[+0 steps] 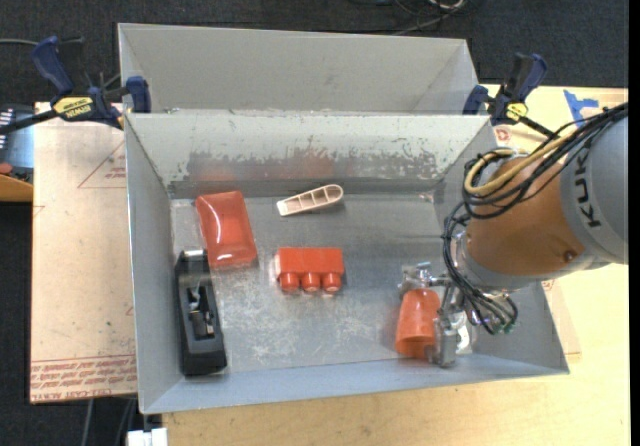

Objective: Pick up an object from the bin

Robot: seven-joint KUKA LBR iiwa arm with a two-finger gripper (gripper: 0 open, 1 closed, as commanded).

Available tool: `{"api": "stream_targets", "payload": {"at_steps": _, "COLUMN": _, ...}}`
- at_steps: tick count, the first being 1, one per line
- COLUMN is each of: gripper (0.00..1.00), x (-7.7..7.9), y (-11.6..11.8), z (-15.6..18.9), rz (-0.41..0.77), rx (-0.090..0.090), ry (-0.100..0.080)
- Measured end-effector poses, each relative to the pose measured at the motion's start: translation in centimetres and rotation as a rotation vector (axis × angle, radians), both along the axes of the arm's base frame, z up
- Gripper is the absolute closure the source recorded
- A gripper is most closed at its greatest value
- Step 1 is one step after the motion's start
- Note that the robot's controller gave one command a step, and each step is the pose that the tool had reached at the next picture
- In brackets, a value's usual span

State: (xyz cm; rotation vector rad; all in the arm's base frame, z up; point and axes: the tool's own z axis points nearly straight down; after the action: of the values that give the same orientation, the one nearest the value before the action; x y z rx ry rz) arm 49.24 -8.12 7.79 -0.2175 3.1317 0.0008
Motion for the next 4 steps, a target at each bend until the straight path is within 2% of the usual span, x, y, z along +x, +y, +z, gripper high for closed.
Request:
{"api": "stream_targets", "payload": {"at_steps": 1, "gripper": 0.0, "x": -0.7, "y": 0.1, "z": 7.0, "rz": 0.025, "rx": -0.001, "ry": -0.013}}
{"api": "stream_targets", "payload": {"at_steps": 2, "gripper": 0.0, "x": 0.0, "y": -0.1, "z": -0.4, "rz": 0.006, "rx": 0.0, "ry": -0.003}}
{"api": "stream_targets", "payload": {"at_steps": 3, "gripper": 0.0, "x": 1.7, "y": -1.9, "z": -0.6, "rz": 0.33, "rx": -0.005, "ry": -0.023}}
{"api": "stream_targets", "payload": {"at_steps": 4, "gripper": 1.0, "x": 0.4, "y": 1.8, "z": -0.4, "rz": 0.348, "rx": -0.004, "ry": -0.022}}
